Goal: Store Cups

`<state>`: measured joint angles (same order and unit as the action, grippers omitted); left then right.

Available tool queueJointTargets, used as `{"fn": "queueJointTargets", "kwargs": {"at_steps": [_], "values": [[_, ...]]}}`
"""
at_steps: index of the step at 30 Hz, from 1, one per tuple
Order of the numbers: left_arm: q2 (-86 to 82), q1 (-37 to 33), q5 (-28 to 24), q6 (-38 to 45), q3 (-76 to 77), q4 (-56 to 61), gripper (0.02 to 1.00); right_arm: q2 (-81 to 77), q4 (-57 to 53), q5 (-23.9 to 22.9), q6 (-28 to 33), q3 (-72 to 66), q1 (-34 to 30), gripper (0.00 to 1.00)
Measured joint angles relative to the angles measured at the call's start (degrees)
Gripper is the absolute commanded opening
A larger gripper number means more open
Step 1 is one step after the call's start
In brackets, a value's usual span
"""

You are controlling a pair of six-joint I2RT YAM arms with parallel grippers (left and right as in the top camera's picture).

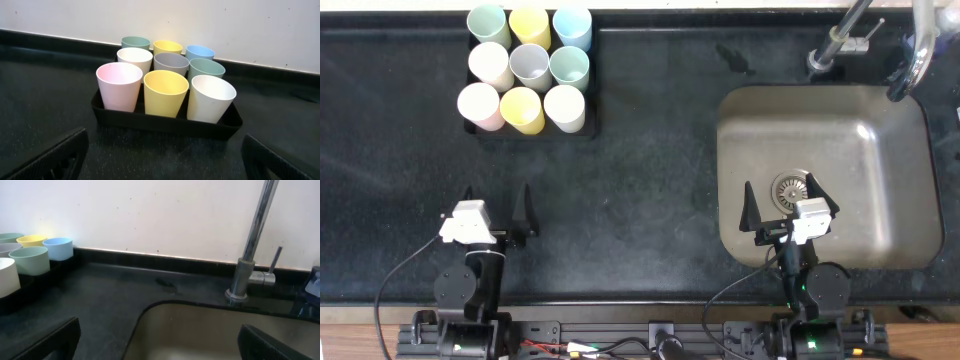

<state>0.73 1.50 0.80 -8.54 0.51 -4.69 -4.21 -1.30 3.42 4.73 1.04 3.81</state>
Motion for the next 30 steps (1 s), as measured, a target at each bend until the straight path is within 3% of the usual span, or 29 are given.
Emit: {"fn": "queueJointTargets", "kwargs": {"at_steps": [17, 30], "values": [[0.0, 0.0, 0.0, 0.0, 0.0, 0.0, 1.0, 3.4, -3.0, 0.0, 0.0, 0.0, 5.6, 0.996], [0.0, 0.0, 0.0, 0.0, 0.0, 0.0, 1.0, 3.4, -3.0, 0.0, 0.0, 0.0, 4.3, 0.996]]}}
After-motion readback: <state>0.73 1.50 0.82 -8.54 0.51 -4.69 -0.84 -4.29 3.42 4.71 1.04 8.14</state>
